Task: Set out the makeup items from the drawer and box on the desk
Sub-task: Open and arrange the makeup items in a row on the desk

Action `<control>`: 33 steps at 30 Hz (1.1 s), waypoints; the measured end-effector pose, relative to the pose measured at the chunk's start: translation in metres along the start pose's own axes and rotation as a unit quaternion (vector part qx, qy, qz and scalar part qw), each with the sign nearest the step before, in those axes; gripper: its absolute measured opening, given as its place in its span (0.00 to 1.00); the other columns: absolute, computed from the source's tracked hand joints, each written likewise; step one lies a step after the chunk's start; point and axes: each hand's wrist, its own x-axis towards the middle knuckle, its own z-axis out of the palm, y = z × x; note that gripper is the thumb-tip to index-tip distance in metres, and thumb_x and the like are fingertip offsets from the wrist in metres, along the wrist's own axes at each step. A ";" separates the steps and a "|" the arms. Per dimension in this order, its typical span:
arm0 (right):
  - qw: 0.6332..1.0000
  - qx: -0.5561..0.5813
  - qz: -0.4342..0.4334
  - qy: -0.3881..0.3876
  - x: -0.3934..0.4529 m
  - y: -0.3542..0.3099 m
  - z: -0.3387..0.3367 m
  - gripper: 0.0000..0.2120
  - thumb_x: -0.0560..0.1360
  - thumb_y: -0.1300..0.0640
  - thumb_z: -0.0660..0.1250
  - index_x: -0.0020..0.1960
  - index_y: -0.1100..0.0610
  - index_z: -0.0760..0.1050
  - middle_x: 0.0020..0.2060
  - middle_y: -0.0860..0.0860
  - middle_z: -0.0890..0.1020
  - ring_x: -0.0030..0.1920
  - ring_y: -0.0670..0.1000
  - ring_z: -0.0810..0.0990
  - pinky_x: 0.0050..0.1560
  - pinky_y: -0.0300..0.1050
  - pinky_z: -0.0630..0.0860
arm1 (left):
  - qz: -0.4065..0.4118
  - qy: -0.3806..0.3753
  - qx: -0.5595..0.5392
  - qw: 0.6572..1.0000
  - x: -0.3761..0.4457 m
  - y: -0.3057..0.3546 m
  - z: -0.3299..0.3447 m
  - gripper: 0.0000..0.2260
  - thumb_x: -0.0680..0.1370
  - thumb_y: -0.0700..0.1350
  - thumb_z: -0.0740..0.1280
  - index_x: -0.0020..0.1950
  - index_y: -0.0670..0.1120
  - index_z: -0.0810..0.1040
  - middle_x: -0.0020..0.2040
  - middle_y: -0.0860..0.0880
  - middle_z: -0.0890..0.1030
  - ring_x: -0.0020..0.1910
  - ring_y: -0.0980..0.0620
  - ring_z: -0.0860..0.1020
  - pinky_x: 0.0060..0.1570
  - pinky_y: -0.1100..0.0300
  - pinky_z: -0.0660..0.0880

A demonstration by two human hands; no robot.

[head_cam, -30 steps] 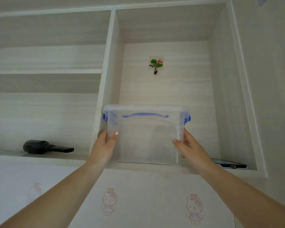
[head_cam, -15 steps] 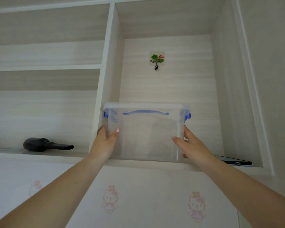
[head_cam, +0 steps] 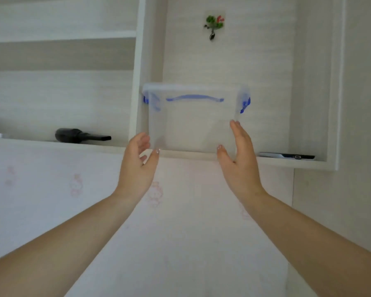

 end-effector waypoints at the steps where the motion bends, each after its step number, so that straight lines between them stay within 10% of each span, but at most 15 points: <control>1: 1.000 0.012 -0.004 -0.011 -0.009 -0.005 0.002 0.27 0.78 0.60 0.63 0.75 0.54 0.59 0.72 0.45 0.60 0.74 0.43 0.57 0.73 0.35 0.54 | -0.005 -0.003 0.000 1.000 -0.009 0.005 -0.006 0.18 0.78 0.38 0.64 0.65 0.50 0.67 0.60 0.53 0.73 0.58 0.58 0.73 0.52 0.76 0.68; 11: 0.978 0.076 0.087 -0.175 -0.134 -0.034 0.038 0.27 0.78 0.57 0.62 0.75 0.52 0.59 0.73 0.46 0.63 0.70 0.37 0.59 0.66 0.22 0.52 | -0.123 -0.008 0.063 0.990 -0.150 -0.015 -0.099 0.17 0.78 0.36 0.63 0.67 0.44 0.67 0.56 0.49 0.75 0.52 0.58 0.75 0.47 0.74 0.72; 16: 0.948 0.094 0.150 -0.265 -0.202 -0.040 0.064 0.27 0.79 0.54 0.62 0.75 0.48 0.58 0.73 0.44 0.62 0.73 0.40 0.58 0.71 0.35 0.53 | -0.198 -0.027 0.122 0.972 -0.213 -0.041 -0.169 0.16 0.77 0.35 0.64 0.62 0.51 0.69 0.57 0.48 0.75 0.54 0.56 0.76 0.55 0.62 0.72; 33: 0.878 0.040 0.239 -0.412 -0.325 -0.035 0.200 0.30 0.77 0.53 0.64 0.75 0.45 0.55 0.73 0.42 0.63 0.73 0.42 0.59 0.67 0.32 0.52 | -0.280 -0.060 0.196 0.938 -0.234 -0.151 -0.341 0.16 0.77 0.36 0.64 0.63 0.48 0.69 0.54 0.50 0.75 0.52 0.63 0.74 0.44 0.79 0.70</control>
